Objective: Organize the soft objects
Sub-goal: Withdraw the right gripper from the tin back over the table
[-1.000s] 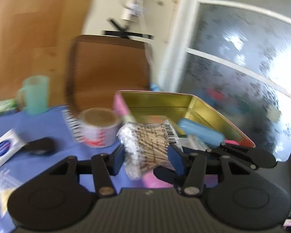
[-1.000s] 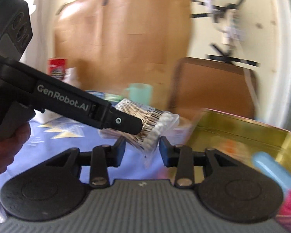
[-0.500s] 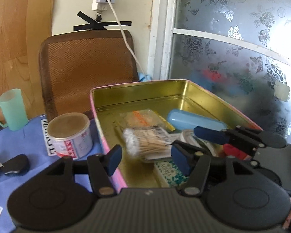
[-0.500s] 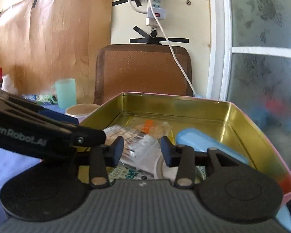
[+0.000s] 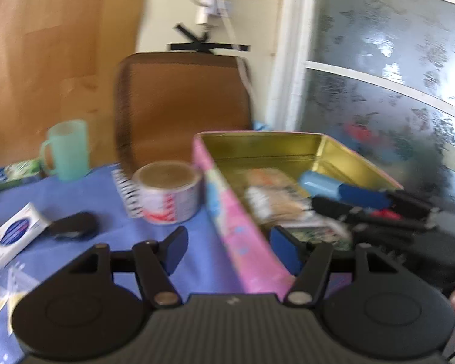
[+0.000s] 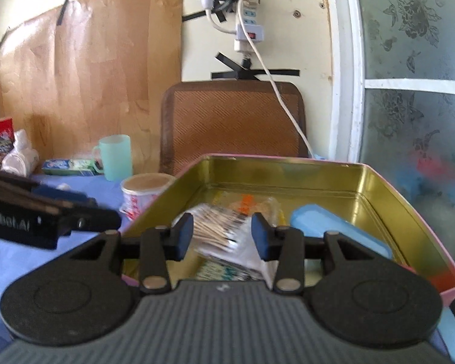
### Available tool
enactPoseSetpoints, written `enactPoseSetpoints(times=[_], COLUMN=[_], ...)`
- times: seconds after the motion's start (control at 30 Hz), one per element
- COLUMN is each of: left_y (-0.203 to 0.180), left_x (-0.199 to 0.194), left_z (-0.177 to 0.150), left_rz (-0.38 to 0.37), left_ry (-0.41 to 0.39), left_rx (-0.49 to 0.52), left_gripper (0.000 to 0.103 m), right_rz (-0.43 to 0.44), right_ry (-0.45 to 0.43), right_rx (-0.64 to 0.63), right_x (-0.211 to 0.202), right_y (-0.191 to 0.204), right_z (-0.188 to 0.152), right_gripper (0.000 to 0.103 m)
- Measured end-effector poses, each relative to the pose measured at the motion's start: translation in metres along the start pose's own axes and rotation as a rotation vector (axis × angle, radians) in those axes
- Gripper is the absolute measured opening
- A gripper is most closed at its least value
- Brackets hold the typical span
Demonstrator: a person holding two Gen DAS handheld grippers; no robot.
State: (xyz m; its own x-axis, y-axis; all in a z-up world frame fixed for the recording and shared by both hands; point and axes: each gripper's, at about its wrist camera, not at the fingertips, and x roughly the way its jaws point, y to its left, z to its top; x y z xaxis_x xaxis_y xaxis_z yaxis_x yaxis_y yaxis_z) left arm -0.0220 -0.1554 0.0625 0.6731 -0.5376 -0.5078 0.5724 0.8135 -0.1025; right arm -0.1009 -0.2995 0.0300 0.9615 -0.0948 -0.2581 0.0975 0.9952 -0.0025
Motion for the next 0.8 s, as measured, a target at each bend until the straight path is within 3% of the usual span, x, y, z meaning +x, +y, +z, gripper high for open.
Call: enactPoseSetpoints(times=[0.17, 0.33, 0.6, 0.8], left_y=[0.045, 0.102, 0.175, 0.199], left_x=[-0.008, -0.017, -0.048, -0.06], left_z=[-0.019, -0.04, -0.066, -0.076], left_rz=[0.088, 0.243, 0.468, 0.538], left_ry=[0.029, 0.082, 0.097, 0.062], left_rx=[-0.09, -0.18, -0.273, -0.282], left_gripper=[0.062, 0.062, 0.062, 0.063], right_rz=[0.087, 0.2, 0.371, 0.44], right_ry=[-0.021, 0.004, 0.146, 0.222], right_rx=[-0.016, -0.08, -0.105, -0.128], right_x=[-0.003, 0.002, 0.031, 0.049], right_y=[0.024, 0.062, 0.115, 0.148], right_z=[0.008, 0.008, -0.003, -0.006], right_gripper=[0.045, 0.045, 0.045, 0.045])
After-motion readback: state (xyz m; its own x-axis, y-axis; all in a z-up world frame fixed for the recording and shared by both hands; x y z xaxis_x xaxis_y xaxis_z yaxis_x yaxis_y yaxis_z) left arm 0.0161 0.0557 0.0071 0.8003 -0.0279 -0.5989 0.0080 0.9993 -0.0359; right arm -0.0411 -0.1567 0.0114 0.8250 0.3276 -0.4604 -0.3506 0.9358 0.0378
